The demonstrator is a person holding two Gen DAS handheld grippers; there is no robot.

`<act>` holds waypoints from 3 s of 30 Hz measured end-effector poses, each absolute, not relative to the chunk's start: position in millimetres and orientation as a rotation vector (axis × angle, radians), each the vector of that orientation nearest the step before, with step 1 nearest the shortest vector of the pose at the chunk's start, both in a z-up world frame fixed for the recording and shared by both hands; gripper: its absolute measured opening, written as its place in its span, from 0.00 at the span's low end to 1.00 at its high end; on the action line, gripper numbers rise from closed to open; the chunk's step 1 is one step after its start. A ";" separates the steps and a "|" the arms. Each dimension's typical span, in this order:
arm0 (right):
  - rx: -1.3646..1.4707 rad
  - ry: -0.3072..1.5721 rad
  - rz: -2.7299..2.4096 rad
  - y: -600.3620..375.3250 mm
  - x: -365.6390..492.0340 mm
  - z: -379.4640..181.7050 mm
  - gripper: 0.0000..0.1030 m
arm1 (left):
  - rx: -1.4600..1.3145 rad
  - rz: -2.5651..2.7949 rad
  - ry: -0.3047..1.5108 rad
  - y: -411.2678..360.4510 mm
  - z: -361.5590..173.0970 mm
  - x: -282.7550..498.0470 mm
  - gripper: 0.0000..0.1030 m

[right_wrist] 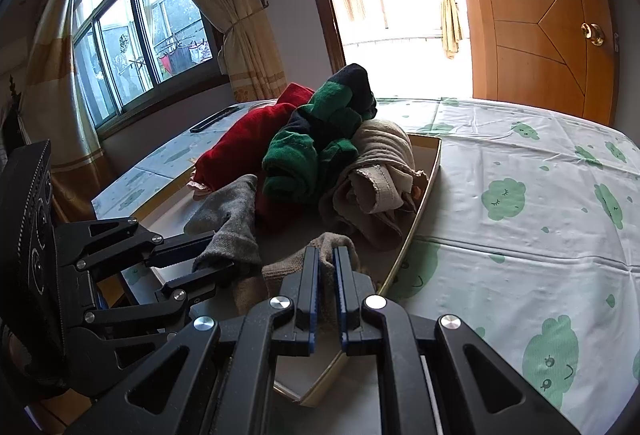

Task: Take underwear out of drawer
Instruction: 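Open the left tool over the tray while the right tool releases the beige sock, then move both open tools back down into the drawer toward the red socks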

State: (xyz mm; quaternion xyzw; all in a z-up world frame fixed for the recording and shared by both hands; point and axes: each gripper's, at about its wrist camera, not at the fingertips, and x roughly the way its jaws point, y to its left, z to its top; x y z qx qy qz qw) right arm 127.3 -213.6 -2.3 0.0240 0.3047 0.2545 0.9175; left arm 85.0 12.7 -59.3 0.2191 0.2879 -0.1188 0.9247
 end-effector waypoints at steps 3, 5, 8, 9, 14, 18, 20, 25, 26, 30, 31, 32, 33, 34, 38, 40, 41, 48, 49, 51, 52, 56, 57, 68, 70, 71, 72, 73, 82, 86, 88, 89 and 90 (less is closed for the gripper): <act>0.044 0.626 0.520 -211.6 127.2 -1.9 0.08 | 0.453 -0.244 0.587 12.2 -59.5 84.3 0.20; 0.044 0.624 0.517 -211.8 126.6 -2.1 0.09 | 0.454 -0.242 0.584 12.1 -60.1 83.6 0.21; 0.044 0.624 0.516 -211.7 126.8 -2.6 0.09 | 0.450 -0.243 0.584 12.2 -60.3 83.6 0.21; 0.044 0.625 0.515 -211.6 127.0 -2.6 0.09 | 0.449 -0.243 0.584 12.2 -60.3 83.7 0.21; 0.031 0.626 0.509 -210.5 126.2 -3.1 0.14 | 0.446 -0.243 0.584 12.4 -60.2 83.4 0.22; 0.040 0.636 0.513 -211.0 127.2 -5.1 0.39 | 0.444 -0.244 0.582 11.5 -59.3 81.5 0.25; 0.040 0.637 0.507 -211.6 126.9 -6.4 0.43 | 0.445 -0.242 0.578 11.0 -58.5 80.1 0.28; 0.048 0.638 0.507 -213.2 125.4 -6.2 0.47 | 0.444 -0.228 0.565 11.4 -57.3 77.2 0.46; 0.053 0.637 0.511 -213.7 124.9 -5.3 0.53 | 0.444 -0.219 0.552 12.2 -56.3 75.5 0.56; 0.064 0.618 0.506 -215.6 119.7 -0.6 0.70 | 0.432 -0.221 0.538 14.7 -52.4 71.5 0.65; 0.065 0.618 0.506 -215.5 118.8 -0.1 0.70 | 0.434 -0.221 0.534 14.5 -52.0 70.3 0.66; 0.065 0.619 0.505 -215.3 118.0 0.2 0.70 | 0.438 -0.221 0.531 14.1 -51.9 69.4 0.69; 0.062 0.620 0.502 -215.1 117.1 0.2 0.70 | 0.440 -0.218 0.525 13.8 -51.6 68.5 0.72; 0.059 0.622 0.500 -214.3 116.9 0.4 0.70 | 0.441 -0.215 0.522 13.8 -51.1 67.7 0.73; 0.049 0.625 0.494 -213.2 114.1 -0.7 0.70 | 0.443 -0.198 0.501 15.1 -48.8 64.2 0.88; 0.051 0.622 0.493 -213.7 111.5 -0.8 0.70 | 0.442 -0.197 0.499 15.8 -48.1 62.4 0.88; 0.052 0.619 0.491 -214.0 109.9 -0.6 0.70 | 0.440 -0.197 0.498 16.3 -48.0 61.4 0.88; 0.073 0.613 0.481 -219.1 100.3 -0.1 0.73 | 0.420 -0.192 0.493 22.5 -45.6 52.7 0.91; 0.079 0.617 0.479 -220.5 98.2 0.1 0.73 | 0.416 -0.194 0.493 24.1 -44.8 49.3 0.91; 0.099 0.613 0.488 -224.1 89.2 1.4 0.73 | 0.406 -0.201 0.482 28.6 -43.6 40.7 0.93; 0.104 0.608 0.496 -224.5 84.5 2.5 0.74 | 0.404 -0.199 0.479 30.8 -43.5 36.5 0.94; 0.094 0.600 0.518 -221.2 65.4 3.2 0.77 | 0.387 -0.207 0.486 40.0 -44.9 21.6 0.95; 0.090 0.606 0.525 -218.9 61.0 2.4 0.77 | 0.384 -0.207 0.488 42.0 -45.3 18.7 0.95; 0.009 0.652 0.619 -184.2 9.7 -12.5 0.78 | 0.350 -0.214 0.497 65.5 -43.9 -14.8 0.96; -0.003 0.664 0.634 -177.8 2.7 -18.2 0.78 | 0.350 -0.212 0.505 71.8 -47.2 -22.1 0.97; -0.008 0.675 0.643 -174.8 1.0 -21.5 0.78 | 0.350 -0.210 0.511 74.6 -49.7 -25.2 0.97; -0.012 0.688 0.652 -171.5 -1.2 -25.7 0.78 | 0.350 -0.207 0.520 78.1 -52.5 -28.4 0.97; -0.019 0.701 0.659 -168.4 -3.0 -29.8 0.78 | 0.350 -0.203 0.529 81.4 -55.4 -31.1 0.97; -0.065 0.833 0.739 -137.0 -7.9 -61.5 0.78 | 0.337 -0.184 0.678 119.4 -89.5 -48.0 0.97; -0.080 0.902 0.761 -124.3 -7.1 -70.5 0.78 | 0.290 -0.192 0.785 137.0 -108.7 -48.8 0.97; -0.103 0.939 0.783 -116.9 -8.5 -75.2 0.78 | 0.277 -0.199 0.836 142.7 -119.7 -48.8 0.97; -0.115 0.955 0.794 -112.8 -9.1 -77.8 0.78 | 0.269 -0.202 0.858 145.3 -124.6 -48.6 0.97; -0.128 0.968 0.802 -108.5 -9.8 -80.6 0.78 | 0.262 -0.204 0.881 147.4 -129.0 -47.9 0.97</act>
